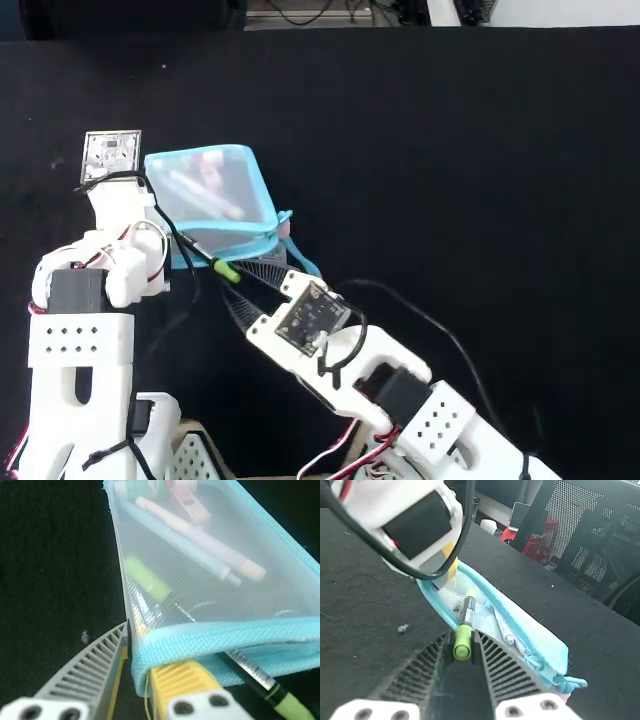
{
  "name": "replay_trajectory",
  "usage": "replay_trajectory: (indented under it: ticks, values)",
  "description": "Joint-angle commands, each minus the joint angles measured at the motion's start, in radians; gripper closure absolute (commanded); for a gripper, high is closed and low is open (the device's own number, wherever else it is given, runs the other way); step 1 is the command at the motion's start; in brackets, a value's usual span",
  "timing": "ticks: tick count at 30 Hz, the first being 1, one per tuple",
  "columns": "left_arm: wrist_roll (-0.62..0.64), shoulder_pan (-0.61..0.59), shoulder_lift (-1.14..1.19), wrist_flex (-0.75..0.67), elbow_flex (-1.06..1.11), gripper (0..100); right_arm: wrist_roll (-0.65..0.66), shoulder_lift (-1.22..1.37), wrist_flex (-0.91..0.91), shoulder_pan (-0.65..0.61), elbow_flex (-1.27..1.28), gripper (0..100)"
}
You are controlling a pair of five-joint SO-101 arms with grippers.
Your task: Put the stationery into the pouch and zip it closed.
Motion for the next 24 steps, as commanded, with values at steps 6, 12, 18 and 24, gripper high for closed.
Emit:
replay_trajectory:
  ticks: [6, 12, 18, 24]
  values:
    - [-0.002, -0.005, -0.002, -0.009, -0.005, 97, 0.006, 0.351, 0.132, 0.032, -0.328, 98.7]
    - [-0.002, -0.005, -0.002, -0.009, -0.007, 97, 0.005, 0.415, 0.157, 0.031, -0.372, 98.6]
    - [-0.002, -0.005, -0.002, -0.008, -0.007, 97, 0.0, 0.398, 0.158, 0.031, -0.375, 83.8]
    - [-0.002, -0.005, -0.002, -0.009, -0.005, 97, 0.006, 0.389, 0.157, 0.035, -0.378, 83.6]
